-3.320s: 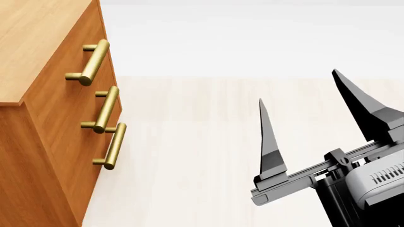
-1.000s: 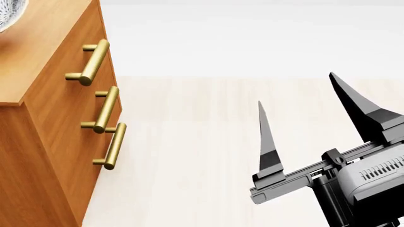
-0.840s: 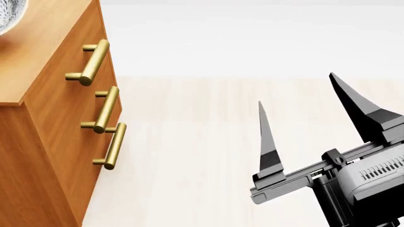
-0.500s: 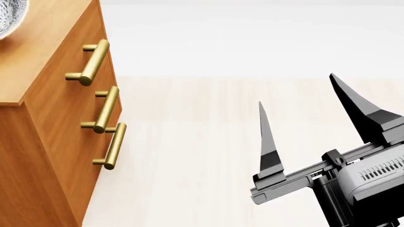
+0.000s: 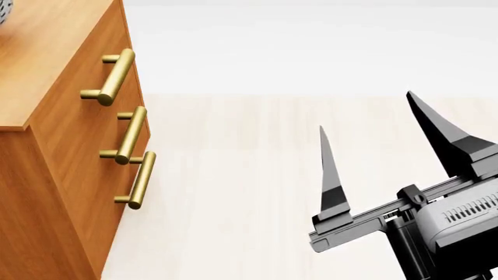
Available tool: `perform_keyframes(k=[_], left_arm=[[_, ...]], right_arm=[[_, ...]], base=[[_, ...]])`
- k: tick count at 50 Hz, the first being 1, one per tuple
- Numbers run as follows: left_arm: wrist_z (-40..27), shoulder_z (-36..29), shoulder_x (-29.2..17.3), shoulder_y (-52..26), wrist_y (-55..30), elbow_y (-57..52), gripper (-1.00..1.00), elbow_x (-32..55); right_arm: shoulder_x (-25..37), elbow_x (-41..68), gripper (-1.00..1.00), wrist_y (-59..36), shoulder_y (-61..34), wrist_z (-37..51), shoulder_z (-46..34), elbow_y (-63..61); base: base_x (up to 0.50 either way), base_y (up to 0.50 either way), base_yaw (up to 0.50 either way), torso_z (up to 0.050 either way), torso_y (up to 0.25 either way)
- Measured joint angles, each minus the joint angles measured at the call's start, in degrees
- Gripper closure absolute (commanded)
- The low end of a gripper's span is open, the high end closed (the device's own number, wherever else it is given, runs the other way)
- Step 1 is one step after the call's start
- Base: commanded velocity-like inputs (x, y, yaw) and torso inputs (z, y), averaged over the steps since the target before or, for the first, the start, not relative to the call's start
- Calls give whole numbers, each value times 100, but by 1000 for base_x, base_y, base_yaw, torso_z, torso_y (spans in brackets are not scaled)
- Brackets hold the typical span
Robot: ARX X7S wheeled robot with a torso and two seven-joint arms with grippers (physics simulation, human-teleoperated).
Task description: Put the bowl on top of the cabinet.
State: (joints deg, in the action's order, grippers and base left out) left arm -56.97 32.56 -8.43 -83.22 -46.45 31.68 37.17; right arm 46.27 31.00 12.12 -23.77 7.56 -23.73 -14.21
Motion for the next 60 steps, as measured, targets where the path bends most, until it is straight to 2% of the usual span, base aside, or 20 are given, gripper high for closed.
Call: perform_keyframes(k=[60], left_arm=[[-778, -1171, 535, -740, -1747, -2338, -100, 964]], right_arm=[[-26, 23, -100, 31, 32, -45, 34, 23]], base=[[0, 0, 0, 0, 0]])
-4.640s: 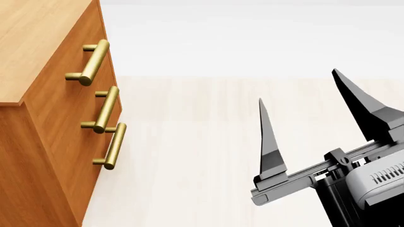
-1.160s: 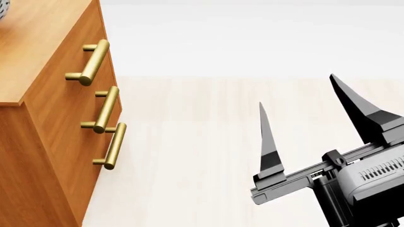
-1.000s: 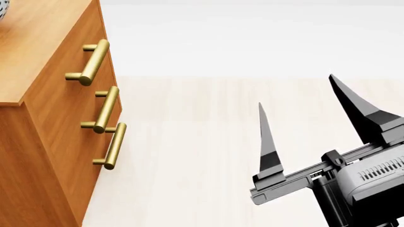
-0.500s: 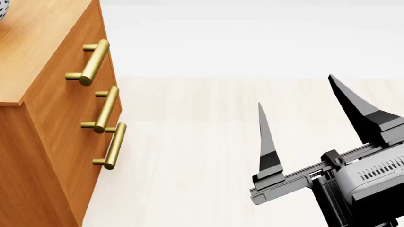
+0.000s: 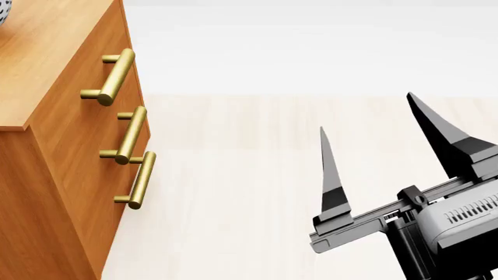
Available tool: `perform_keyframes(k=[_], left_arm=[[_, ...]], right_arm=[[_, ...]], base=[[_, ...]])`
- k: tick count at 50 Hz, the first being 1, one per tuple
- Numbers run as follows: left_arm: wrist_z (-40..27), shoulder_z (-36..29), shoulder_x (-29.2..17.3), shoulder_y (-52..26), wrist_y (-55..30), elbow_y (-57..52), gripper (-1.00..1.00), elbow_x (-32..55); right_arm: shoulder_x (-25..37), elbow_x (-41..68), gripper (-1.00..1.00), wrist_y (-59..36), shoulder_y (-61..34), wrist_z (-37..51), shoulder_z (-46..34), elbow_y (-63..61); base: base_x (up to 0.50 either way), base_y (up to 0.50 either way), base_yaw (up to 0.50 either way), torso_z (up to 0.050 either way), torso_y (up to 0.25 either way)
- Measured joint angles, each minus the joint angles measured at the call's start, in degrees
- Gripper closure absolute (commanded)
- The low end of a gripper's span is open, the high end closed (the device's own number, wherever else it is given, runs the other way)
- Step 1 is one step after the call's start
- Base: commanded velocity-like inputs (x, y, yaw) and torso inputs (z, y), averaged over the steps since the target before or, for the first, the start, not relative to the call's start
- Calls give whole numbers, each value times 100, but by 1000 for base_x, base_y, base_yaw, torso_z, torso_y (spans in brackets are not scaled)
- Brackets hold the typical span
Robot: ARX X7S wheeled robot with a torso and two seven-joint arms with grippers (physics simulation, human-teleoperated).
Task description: Put the bowl on top of the cabinet.
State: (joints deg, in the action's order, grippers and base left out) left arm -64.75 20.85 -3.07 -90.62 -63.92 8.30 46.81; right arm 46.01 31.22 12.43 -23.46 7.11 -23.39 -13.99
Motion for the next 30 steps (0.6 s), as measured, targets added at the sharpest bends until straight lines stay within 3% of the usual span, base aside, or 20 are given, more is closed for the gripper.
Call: perform_keyframes(k=[30], left_arm=[[-189, -973, -140, -559, -823, -656, -100, 487]], right_arm=[[-26, -7, -100, 2, 2, -17, 4, 13]], base=[[0, 0, 0, 0, 0]])
